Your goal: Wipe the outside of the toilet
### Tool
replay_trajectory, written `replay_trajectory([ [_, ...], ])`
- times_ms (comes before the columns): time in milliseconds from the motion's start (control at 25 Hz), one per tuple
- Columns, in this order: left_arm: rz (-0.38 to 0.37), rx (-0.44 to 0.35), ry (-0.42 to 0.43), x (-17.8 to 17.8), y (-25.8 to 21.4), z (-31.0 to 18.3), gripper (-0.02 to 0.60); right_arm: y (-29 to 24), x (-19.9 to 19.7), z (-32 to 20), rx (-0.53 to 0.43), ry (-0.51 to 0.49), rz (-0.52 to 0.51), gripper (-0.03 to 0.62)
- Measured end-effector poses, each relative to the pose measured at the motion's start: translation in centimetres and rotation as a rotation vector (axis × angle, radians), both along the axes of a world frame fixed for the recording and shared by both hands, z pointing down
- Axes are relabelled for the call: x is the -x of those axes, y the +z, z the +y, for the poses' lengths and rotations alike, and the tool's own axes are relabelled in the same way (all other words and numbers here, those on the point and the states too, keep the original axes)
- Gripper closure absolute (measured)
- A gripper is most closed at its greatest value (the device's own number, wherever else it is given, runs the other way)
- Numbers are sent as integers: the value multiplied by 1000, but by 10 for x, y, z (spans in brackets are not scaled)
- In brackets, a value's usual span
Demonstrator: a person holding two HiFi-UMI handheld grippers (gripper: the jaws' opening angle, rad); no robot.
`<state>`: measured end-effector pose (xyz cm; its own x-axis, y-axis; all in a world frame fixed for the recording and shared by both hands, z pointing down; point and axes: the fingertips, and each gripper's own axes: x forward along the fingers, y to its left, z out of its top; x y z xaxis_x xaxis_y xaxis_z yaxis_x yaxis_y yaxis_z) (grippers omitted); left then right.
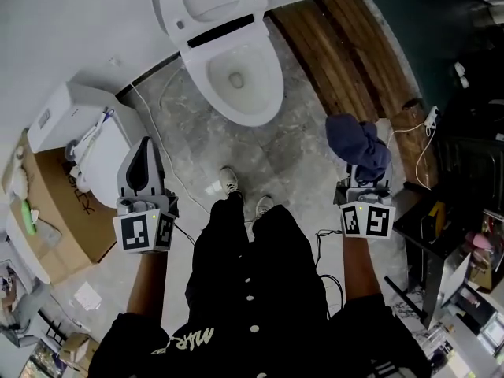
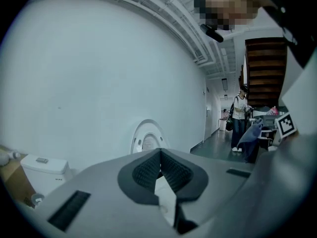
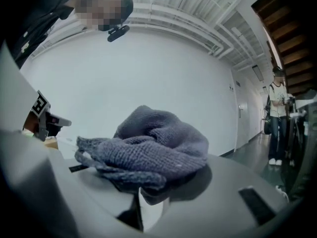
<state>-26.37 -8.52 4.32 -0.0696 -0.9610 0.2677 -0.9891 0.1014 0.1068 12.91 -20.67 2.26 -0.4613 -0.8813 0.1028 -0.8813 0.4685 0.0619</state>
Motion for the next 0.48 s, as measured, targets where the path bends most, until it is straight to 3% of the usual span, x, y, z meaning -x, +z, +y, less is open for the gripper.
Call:
replay_trajectory([
  [160,-13,-89,33,-3,-48,4,571,-40,7,20,-39,-10,1,488],
  [480,-24,-129,53,0,-87,15,571,-88,0,40,-85,15,1,488],
])
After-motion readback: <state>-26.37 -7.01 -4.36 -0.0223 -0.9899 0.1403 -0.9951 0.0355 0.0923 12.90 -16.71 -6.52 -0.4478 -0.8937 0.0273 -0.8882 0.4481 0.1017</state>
